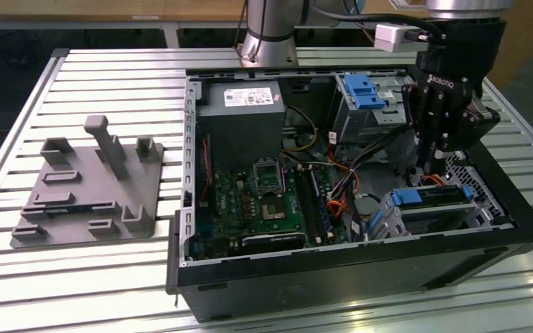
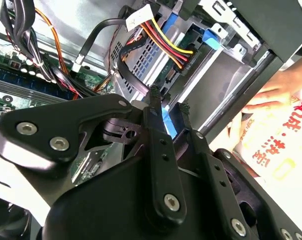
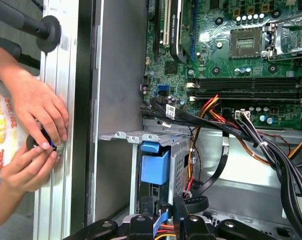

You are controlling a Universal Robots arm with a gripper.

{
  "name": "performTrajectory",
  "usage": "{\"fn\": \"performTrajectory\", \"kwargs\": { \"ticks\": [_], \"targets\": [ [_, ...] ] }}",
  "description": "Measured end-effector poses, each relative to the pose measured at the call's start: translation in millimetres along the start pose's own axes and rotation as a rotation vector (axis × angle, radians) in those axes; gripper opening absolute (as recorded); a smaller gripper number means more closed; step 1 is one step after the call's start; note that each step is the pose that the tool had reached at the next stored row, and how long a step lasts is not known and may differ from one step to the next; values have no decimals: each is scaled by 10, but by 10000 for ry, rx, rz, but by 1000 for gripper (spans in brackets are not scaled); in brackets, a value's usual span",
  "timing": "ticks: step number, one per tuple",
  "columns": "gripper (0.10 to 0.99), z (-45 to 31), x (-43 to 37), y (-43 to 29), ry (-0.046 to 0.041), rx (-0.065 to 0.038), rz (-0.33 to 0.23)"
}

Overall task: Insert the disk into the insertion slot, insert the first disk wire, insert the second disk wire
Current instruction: 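Insert the second disk wire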

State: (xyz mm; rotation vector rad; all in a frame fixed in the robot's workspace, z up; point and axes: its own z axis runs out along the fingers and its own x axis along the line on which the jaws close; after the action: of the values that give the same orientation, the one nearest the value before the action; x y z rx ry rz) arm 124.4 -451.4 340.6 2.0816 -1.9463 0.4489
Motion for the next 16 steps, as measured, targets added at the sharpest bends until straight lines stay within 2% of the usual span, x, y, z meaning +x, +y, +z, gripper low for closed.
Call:
{"fn": "performTrajectory", "kwargs": {
  "ticks": [8,16],
  "targets": [
    [298,15,-14,-4,96,34,-99],
    [286,20,-50,-5,101,34,-99]
  ]
}}
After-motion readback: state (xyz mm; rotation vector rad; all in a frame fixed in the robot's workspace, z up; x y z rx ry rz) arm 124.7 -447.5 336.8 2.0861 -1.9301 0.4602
